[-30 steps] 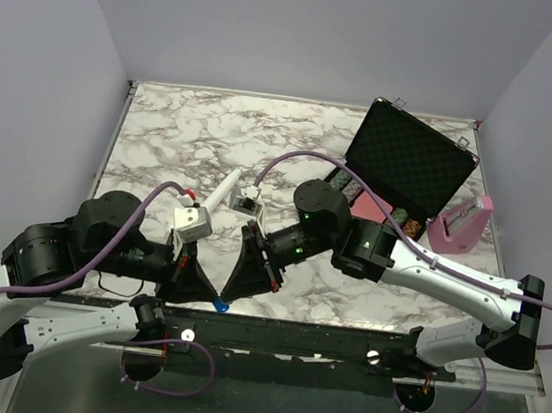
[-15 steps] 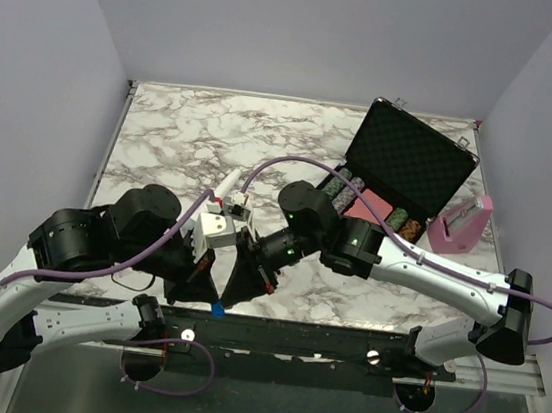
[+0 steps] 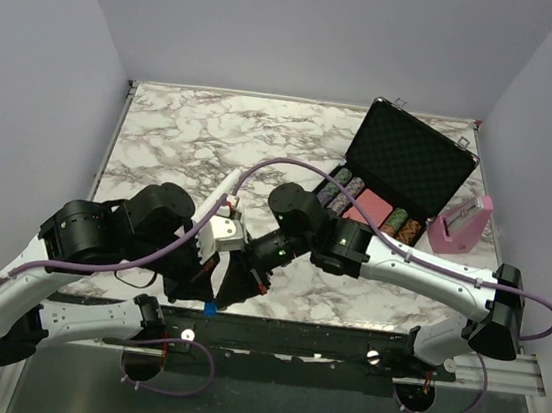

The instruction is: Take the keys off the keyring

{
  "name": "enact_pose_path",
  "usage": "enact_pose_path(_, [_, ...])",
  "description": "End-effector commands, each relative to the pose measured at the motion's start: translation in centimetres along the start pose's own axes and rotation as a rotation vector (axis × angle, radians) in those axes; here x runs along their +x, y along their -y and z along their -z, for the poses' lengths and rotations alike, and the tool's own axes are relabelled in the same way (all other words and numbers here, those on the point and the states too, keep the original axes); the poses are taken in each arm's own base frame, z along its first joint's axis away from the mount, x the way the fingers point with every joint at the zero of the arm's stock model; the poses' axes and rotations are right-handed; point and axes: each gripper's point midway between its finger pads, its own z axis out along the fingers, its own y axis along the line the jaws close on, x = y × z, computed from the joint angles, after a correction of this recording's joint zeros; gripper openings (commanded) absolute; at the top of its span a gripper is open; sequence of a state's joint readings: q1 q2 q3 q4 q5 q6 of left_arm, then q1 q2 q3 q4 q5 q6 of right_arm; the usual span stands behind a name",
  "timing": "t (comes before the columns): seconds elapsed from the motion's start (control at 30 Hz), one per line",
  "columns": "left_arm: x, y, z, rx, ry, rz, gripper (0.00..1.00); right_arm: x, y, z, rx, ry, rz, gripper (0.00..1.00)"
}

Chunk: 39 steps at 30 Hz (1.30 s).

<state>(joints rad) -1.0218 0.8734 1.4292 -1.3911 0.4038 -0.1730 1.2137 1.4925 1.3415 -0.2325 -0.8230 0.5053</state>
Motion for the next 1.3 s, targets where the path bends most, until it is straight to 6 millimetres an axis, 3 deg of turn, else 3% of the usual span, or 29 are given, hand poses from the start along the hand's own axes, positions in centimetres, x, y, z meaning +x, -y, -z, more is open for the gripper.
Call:
enact_pose_path(0.0, [-4.8, -1.1, -0.2, -0.066, 0.139, -0.094, 0.0, 2.4, 0.1, -1.8, -0.032, -0.082, -0.043, 0.01])
enact_pose_path(0.37, [-5.3, -1.1, 1.0, -0.101, 0.16, -0.093, 0.0, 3.0, 0.4, -1.2, 0.004, -0.067, -0.044, 0.01])
enact_pose_path(0.6, [-5.7, -0.8, 1.6, -0.108, 0.176, -0.093, 0.0, 3.5, 1.7, -1.9, 0.037, -0.08, -0.079, 0.01])
enact_pose_path(1.0, [-5.3, -0.8, 1.4, -0.114, 0.177, -0.071, 0.0, 2.3, 2.0, -1.7, 0.078, -0.045, -0.053, 0.01])
enact_pose_path(1.27, [-5.8, -1.3, 2.8, -0.168, 0.247, -0.041, 0.0, 1.7, 1.7, -1.1, 0.104, -0.001, -0.024, 0.01])
